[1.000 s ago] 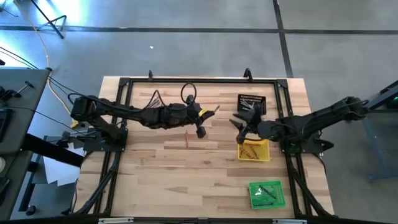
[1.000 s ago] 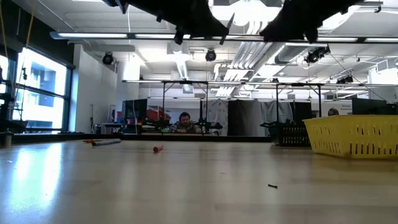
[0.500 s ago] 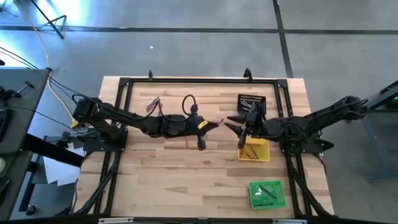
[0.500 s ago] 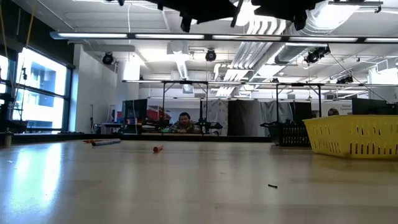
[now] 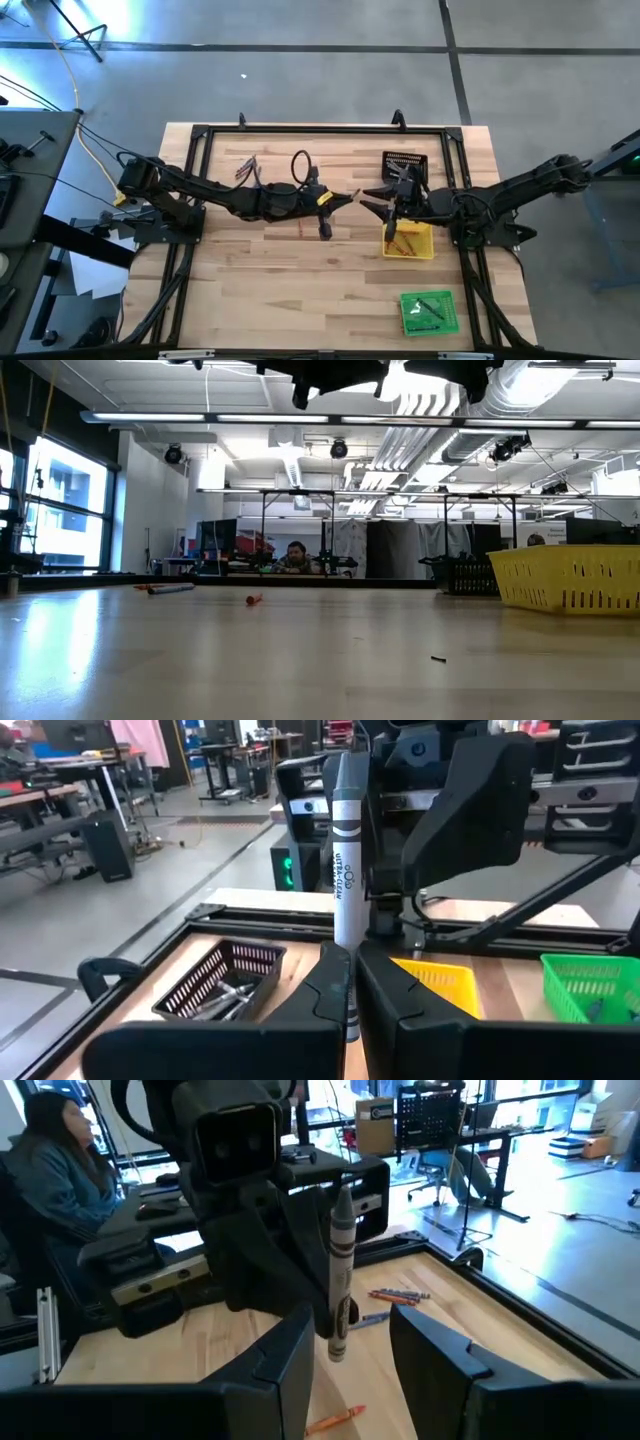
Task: Sort crayons
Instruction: Put the gray crayon into the black basket
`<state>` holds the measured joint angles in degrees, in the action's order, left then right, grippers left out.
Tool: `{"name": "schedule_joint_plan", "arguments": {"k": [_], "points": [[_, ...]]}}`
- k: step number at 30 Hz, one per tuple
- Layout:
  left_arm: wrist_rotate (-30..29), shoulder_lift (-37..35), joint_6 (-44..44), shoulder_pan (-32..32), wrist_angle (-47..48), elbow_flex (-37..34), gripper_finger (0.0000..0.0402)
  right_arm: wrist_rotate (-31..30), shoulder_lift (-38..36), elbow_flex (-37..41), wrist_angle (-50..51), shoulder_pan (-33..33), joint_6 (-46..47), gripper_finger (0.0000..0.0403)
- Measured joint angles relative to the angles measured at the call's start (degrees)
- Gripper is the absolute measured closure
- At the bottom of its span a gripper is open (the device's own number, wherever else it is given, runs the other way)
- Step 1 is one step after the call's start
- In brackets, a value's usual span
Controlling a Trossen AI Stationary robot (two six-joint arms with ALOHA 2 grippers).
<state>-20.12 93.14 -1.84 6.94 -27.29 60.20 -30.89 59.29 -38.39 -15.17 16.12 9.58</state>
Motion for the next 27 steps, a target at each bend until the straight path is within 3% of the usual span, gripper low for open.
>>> {"name": "schedule_joint_plan", "arguments": {"k": [27], "points": [[0.57, 0.0, -0.58, 0.92, -2.25, 0.0, 0.0401, 7.5, 6.12, 0.0, -13.09, -5.64, -2.14, 0.0277]]}}
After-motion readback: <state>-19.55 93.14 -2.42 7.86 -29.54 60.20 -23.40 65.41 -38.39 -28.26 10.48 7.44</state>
